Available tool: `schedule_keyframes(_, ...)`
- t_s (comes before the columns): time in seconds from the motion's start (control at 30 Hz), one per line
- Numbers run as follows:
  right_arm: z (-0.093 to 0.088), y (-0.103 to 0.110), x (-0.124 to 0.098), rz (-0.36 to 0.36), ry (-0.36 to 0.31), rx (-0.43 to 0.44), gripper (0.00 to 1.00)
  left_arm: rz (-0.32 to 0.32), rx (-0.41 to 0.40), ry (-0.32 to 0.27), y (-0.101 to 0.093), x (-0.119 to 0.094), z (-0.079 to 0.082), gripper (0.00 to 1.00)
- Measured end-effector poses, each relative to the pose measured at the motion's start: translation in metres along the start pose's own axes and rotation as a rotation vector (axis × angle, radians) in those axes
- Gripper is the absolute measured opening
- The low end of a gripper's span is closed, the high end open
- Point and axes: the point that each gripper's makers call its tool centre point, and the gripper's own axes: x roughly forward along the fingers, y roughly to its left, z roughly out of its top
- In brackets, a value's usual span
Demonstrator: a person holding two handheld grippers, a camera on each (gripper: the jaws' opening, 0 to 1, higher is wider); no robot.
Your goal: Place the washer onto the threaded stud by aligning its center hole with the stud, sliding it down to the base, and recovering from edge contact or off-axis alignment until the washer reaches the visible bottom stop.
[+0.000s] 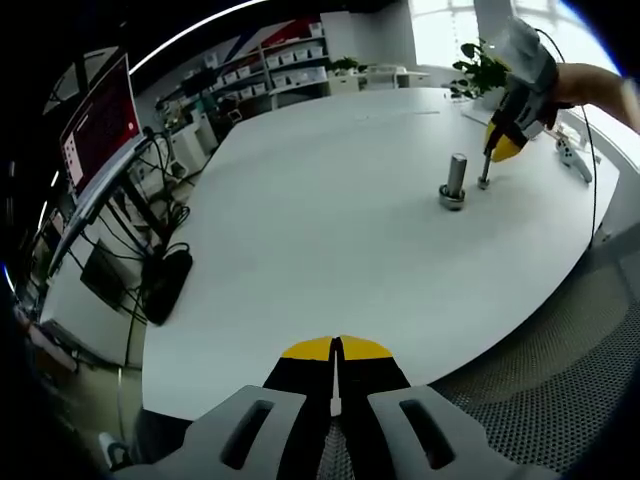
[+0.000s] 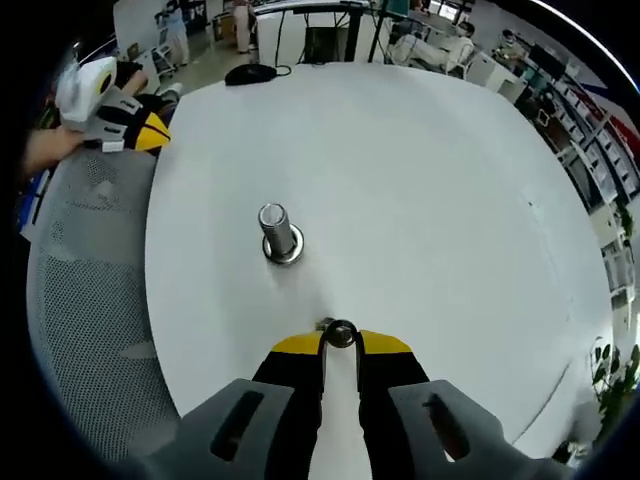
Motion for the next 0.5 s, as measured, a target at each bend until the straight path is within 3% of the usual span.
schedule_keyframes(0.5,-0.0002,0.0007,0.0091,0.025,0.037,-0.026,0.13,-0.002,0.0,0.0,-0.0003,0.0,0.0002,0.0)
